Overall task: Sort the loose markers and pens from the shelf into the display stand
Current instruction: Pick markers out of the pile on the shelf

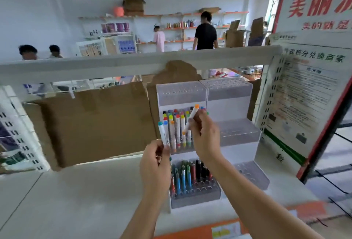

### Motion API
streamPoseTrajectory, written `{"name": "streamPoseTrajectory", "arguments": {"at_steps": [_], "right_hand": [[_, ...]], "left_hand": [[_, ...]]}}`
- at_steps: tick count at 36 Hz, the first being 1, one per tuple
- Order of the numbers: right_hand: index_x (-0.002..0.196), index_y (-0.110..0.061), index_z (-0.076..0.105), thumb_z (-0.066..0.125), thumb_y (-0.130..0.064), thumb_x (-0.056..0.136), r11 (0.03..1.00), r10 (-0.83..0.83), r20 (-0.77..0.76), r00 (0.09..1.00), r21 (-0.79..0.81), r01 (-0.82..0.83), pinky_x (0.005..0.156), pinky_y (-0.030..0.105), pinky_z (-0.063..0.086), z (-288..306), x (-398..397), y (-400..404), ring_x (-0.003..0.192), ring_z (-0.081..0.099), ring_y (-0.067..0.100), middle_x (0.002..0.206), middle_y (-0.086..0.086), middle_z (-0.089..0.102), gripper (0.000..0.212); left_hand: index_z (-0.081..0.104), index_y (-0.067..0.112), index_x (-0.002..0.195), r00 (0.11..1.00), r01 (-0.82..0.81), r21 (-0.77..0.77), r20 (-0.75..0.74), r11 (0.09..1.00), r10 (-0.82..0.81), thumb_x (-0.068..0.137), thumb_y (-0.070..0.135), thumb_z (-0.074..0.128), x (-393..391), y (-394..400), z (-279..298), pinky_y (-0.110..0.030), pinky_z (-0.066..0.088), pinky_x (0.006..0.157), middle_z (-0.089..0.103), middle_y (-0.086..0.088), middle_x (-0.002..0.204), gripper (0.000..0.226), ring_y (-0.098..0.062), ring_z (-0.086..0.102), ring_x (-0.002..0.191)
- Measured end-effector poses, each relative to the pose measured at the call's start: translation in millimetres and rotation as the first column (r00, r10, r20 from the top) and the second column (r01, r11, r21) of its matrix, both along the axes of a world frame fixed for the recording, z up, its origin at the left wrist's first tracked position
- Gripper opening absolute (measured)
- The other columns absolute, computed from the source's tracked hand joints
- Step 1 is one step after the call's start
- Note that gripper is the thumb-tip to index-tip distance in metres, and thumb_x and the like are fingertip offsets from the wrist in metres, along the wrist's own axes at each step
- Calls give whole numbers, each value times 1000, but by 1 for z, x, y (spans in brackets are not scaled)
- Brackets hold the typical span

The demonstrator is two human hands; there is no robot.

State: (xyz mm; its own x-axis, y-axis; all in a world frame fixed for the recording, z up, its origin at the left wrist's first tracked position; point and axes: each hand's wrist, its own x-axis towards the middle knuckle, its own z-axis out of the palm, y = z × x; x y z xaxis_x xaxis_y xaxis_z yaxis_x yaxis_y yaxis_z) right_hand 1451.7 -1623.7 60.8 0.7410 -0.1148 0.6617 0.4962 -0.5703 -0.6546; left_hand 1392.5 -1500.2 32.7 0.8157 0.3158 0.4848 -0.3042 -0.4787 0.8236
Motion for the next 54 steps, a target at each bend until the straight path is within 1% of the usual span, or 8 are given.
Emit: {"name": "streamPoseTrajectory", "arguments": {"at_steps": [3, 8, 13, 31, 35, 40, 47, 54], "right_hand": [[89, -18, 49, 49, -15, 97, 998, 41, -4, 999, -45, -41, 54, 34, 49, -1, 3, 2, 62, 56, 19, 77, -3, 58, 8], [89, -17, 50, 49, -20, 98, 982, 56, -61, 997, -176, -65, 49, 12, 31, -2, 7, 5, 56, 45, 0, 73, -10, 51, 9], [87, -13, 54, 52, -23, 96, 960, 43, -135, 990, -269, -79, 56, 30, 46, -7, 12, 7, 61, 54, 17, 71, -1, 58, 13], [89, -22, 56, 51, -29, 93, 900, -163, -241, 957, -433, 44, 74, 30, 47, -5, 8, 13, 74, 56, 14, 86, -7, 60, 9], [99, -22, 52, 56, -42, 91, 968, -100, -197, 975, -244, 49, 55, 24, 35, -3, 1, 1, 63, 48, 8, 74, -11, 52, 22], [86, -17, 62, 62, -26, 91, 970, 242, -47, 969, -7, -243, 59, 19, 44, 11, -14, 7, 66, 52, 6, 76, -6, 58, 10], [77, -23, 55, 56, -16, 94, 963, 101, 84, 991, 241, -119, 46, 16, 34, 31, -11, -11, 52, 46, 5, 63, -10, 55, 18], [79, -13, 48, 54, -10, 95, 997, 62, 75, 995, 51, -66, 46, 13, 31, 24, 4, -18, 48, 40, 6, 59, -8, 49, 17]], "left_hand": [[61, 15, 88, 999, -45, 19, 8, 999, 45, 95, 19, 53, -2, -1, 0, -13, 39, 62, 61, 3, 77, 11, -9, 57, 73], [59, 12, 88, 997, -81, 38, 20, 996, 80, 94, 18, 52, 0, -2, 0, -12, 38, 61, 60, 1, 77, 11, -11, 56, 73], [59, 10, 92, 993, -117, 37, 10, 992, 117, 94, 15, 52, 7, -4, -4, -7, 36, 62, 57, -1, 81, 9, -9, 54, 75], [60, 7, 94, 997, -61, 16, 38, 998, 61, 95, 14, 51, 14, -8, 2, -4, 36, 63, 60, -2, 82, 12, -10, 54, 74], [60, 10, 95, 998, -42, 7, 51, 999, 41, 96, 15, 51, 15, -8, 4, -5, 37, 64, 59, 1, 83, 11, -9, 54, 76], [58, 14, 87, 994, 4, 48, 105, 999, -9, 92, 6, 55, 16, -21, 10, -7, 36, 61, 53, 5, 79, 10, -7, 51, 71], [62, 15, 111, 987, 5, 5, 160, 1000, -6, 94, 14, 54, 16, -21, 15, -7, 40, 73, 59, 6, 96, 19, -5, 56, 89], [56, 20, 114, 993, -54, -55, 105, 997, 60, 97, 22, 49, 15, -6, 7, -27, 46, 86, 57, 6, 105, 19, -12, 55, 101]]}}
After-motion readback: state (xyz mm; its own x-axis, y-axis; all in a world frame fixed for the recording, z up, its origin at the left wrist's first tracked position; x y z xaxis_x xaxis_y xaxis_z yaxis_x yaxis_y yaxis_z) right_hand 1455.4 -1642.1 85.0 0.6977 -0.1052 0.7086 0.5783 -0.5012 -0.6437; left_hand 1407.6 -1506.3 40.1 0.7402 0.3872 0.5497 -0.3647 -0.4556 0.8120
